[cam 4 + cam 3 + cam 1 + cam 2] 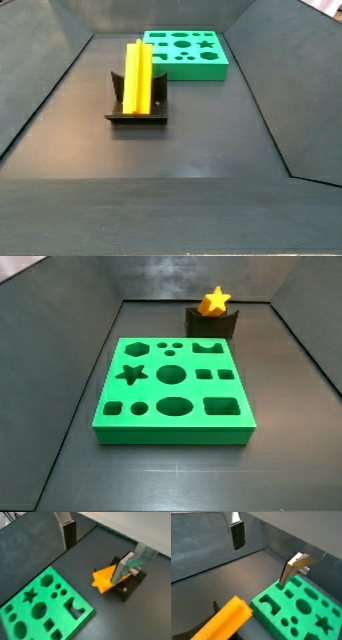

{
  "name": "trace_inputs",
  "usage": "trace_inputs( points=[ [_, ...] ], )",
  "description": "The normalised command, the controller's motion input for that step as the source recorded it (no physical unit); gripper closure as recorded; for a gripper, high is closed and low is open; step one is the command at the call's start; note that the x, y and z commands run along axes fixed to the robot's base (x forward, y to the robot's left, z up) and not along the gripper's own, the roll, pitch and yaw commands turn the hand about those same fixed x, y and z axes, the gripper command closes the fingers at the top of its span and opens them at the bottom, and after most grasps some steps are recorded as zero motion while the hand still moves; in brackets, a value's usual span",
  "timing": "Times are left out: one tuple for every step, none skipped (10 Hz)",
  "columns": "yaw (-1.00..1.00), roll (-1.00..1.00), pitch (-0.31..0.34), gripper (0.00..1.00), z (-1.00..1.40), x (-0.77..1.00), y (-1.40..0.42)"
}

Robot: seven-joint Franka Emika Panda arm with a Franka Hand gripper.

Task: Pick up the star object. Move up. Place the star object on the fixture. Regrasp the star object. Move to above the board. Insert the star object.
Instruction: Regrasp the star object.

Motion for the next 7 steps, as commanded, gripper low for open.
trace_inputs(
  points=[
    [0.02,1.0,0.034,0.0,0.02,0.01,-0.05],
    [0.02,1.0,0.033,0.0,0.02,0.01,-0.04],
    [0.02,1.0,0.034,0.0,0.01,0.01,-0.03],
    [0.02,1.0,0.036,0.0,0.01,0.01,-0.02],
    [0.02,1.0,0.048,0.0,0.01,0.01,-0.02],
    [0.03,1.0,0.055,0.0,0.01,0.02,-0.02],
    [0.03,1.0,0.063,0.0,0.0,0.04,-0.02]
  ],
)
